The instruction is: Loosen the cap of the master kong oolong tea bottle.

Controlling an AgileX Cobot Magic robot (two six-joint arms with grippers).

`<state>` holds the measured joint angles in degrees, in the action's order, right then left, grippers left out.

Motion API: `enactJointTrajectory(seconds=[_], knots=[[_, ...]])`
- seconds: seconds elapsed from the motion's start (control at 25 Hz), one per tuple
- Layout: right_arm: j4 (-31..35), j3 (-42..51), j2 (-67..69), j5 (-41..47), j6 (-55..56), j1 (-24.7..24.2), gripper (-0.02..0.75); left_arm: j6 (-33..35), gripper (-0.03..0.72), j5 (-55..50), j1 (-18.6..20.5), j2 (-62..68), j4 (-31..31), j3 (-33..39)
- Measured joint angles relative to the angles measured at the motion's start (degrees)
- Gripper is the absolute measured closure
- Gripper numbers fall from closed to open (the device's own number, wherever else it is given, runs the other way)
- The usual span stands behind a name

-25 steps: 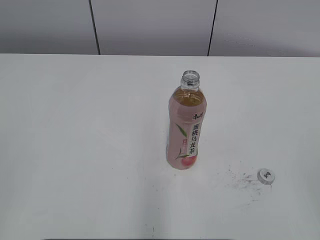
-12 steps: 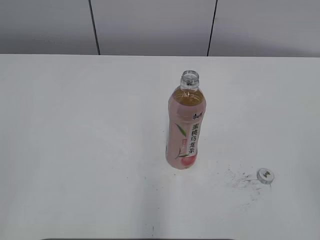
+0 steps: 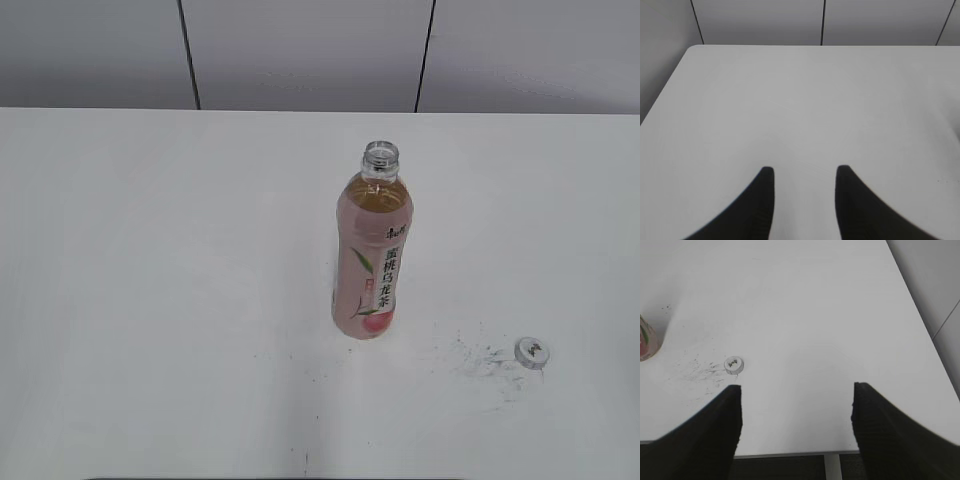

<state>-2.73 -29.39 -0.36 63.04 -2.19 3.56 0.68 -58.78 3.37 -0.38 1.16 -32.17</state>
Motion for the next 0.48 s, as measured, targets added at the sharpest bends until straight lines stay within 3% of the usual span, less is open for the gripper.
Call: enactJointTrajectory(seconds=[0.48], knots=[[0.00, 0.00, 0.00, -0.06, 0.00, 0.00, 0.219, 0.00, 0.444, 0.00, 0.00, 0.00, 0.00, 0.00]])
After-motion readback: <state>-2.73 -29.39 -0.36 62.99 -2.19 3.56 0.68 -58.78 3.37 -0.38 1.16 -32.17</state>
